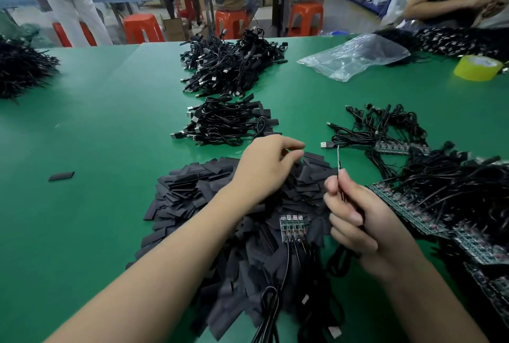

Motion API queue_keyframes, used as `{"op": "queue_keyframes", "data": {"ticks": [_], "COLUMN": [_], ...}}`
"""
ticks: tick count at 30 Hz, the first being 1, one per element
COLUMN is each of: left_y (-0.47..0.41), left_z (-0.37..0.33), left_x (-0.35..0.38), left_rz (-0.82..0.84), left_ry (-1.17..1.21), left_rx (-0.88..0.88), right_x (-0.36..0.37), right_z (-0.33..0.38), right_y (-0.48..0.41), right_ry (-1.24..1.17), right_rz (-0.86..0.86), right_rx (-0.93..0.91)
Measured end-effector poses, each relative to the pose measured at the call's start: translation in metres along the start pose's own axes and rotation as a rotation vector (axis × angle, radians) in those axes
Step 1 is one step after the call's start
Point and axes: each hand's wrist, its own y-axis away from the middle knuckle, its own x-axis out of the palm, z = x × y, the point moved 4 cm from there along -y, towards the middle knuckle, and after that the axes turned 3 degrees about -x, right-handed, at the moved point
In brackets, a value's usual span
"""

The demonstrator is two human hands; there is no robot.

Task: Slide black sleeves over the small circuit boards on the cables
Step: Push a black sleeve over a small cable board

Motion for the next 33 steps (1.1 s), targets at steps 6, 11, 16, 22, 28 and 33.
{"op": "queue_keyframes", "data": {"ticks": [6, 11, 16, 22, 28, 33], "left_y": [-0.049, -0.067, -0.075, -0.047, 0.025, 0.078], "left_z": [0.003, 0.002, 0.005, -0.002, 0.01, 0.017], "left_x": [0.053, 0.068, 0.069, 0.046, 0.003, -0.01], "left_rz": [0.17, 0.158, 0.127, 0.019, 0.233, 0.175], "left_ry": [-0.361, -0.462, -0.41, -0.191, 0.458, 0.511], "left_rx": [0.107, 0.147, 0.098, 0.08, -0.023, -0.057], "right_x": [-0.031, -0.044, -0.047, -0.049, -0.041, -0.02], "right_z": [0.018, 0.027, 0.004, -0.002, -0.001, -0.019], "right_y": [-0.001, 0.0, -0.009, -0.01, -0.008, -0.009], "right_ry": [-0.598, 0.099, 0.797, 0.952, 0.917, 0.972], "right_rz": [0.094, -0.071, -0.286, -0.394, -0.335, -0.141], "right_rx": [0.024, -0.039, -0.174, -0.398, -0.433, -0.33]}}
